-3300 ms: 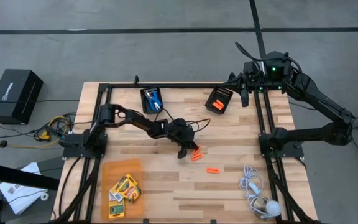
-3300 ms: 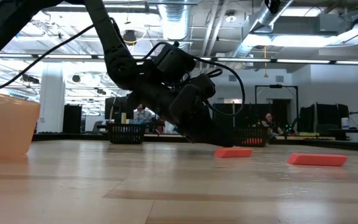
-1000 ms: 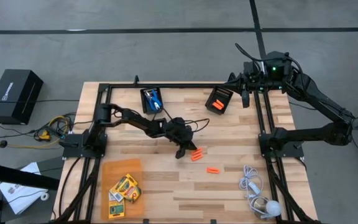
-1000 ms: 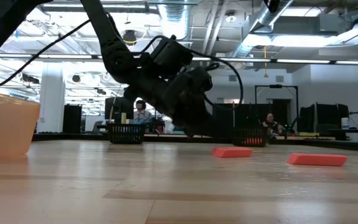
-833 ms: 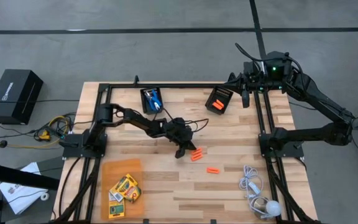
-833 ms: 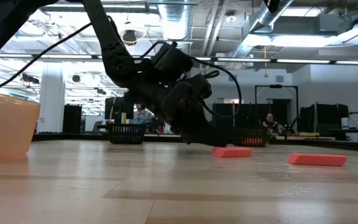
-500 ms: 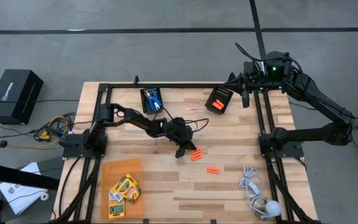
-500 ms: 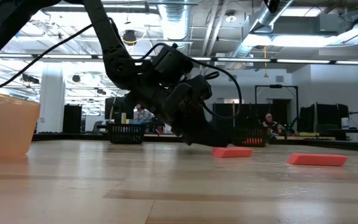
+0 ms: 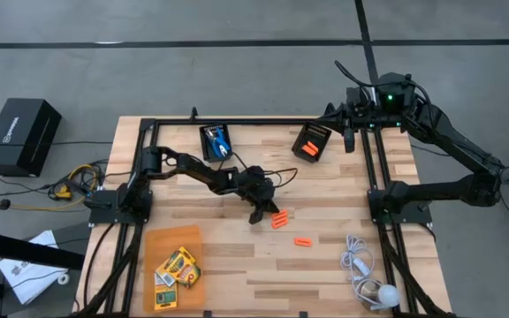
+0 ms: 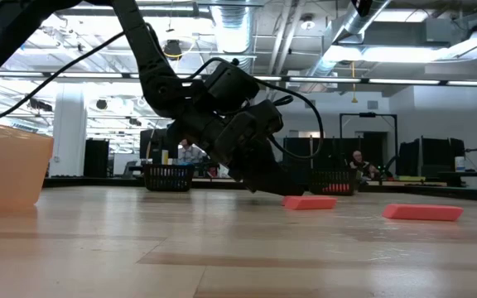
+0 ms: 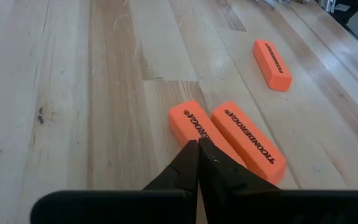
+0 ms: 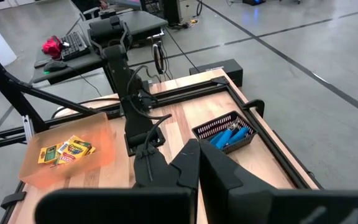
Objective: Pick & Place School Supplies
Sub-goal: Put the orange eraser into the right black bin
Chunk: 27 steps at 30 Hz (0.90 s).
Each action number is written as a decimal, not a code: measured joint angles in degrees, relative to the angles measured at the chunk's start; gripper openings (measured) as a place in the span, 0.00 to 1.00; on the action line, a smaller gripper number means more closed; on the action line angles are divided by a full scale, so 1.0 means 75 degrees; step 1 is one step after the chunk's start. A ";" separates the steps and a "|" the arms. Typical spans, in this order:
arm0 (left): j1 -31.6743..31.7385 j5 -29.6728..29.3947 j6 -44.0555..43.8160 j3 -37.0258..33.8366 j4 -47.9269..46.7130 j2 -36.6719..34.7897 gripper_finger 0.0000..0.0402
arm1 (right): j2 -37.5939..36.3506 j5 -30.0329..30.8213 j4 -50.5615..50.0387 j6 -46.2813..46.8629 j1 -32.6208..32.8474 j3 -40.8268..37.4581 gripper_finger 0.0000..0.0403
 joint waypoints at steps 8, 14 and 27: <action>0.0081 -0.0214 0.0175 -0.0028 -0.0276 0.0009 0.00 | 0.0000 -0.0073 0.0000 -0.0021 0.0000 0.0000 0.00; 0.0252 -0.0244 0.0200 -0.0016 -0.0329 0.0006 0.00 | 0.0002 -0.0178 -0.0003 -0.0020 0.0000 0.0000 0.00; 0.0342 -0.0336 0.0124 -0.0025 -0.0332 0.0006 0.00 | 0.0003 -0.0178 -0.0003 -0.0023 0.0000 0.0000 0.00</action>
